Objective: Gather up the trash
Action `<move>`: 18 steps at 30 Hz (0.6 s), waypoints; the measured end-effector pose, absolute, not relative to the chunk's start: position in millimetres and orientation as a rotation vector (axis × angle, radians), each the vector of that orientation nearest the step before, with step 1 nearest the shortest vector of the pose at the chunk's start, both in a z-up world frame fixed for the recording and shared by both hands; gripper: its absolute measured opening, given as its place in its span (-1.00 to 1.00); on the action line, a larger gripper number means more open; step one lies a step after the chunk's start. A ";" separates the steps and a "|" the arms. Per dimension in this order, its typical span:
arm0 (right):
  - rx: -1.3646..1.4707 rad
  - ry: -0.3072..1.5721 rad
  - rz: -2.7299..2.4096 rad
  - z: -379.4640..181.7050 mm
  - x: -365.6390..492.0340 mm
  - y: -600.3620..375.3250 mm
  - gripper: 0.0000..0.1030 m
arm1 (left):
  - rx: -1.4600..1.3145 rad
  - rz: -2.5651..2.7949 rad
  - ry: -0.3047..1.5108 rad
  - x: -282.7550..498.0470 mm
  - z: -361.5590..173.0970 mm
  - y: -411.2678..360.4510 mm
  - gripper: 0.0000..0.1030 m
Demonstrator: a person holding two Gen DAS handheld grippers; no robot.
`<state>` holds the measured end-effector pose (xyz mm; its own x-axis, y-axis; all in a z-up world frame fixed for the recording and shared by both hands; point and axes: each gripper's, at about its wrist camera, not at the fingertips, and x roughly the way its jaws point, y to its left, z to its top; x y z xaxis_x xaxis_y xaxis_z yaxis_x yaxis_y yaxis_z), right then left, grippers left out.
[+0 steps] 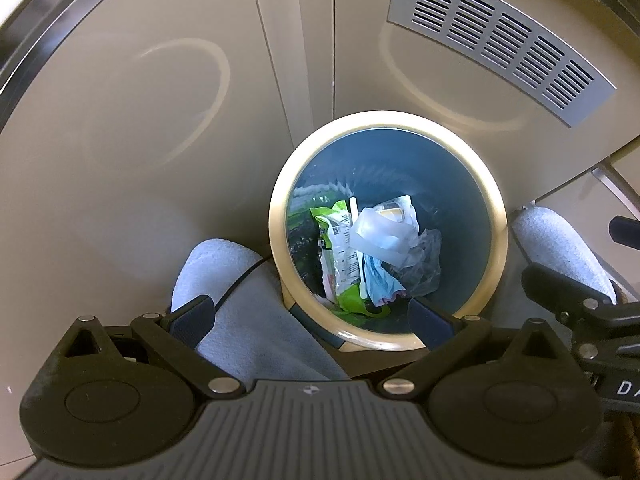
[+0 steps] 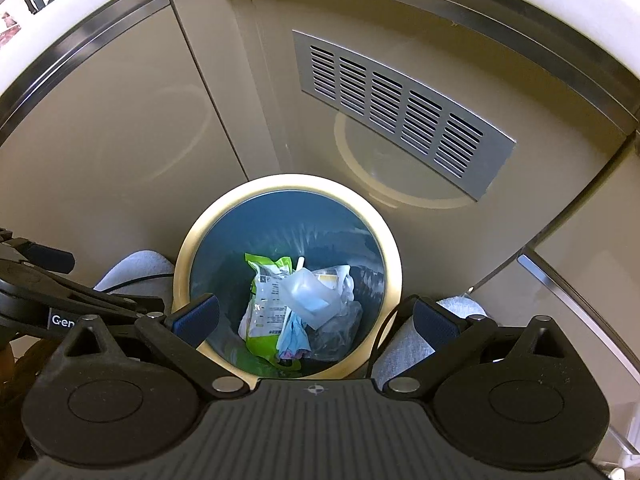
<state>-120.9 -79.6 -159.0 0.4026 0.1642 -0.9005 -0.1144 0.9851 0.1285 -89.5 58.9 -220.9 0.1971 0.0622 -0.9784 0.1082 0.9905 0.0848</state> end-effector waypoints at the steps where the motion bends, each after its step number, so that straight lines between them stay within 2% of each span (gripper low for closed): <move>1: 0.049 1.144 0.176 -158.9 -120.9 -79.6 0.99 | 0.147 -0.030 1.376 -89.6 -220.6 57.9 0.99; 18: 0.051 1.146 0.175 -159.2 -120.0 -81.0 0.99 | 0.135 -0.029 1.363 -91.6 -217.1 61.2 0.99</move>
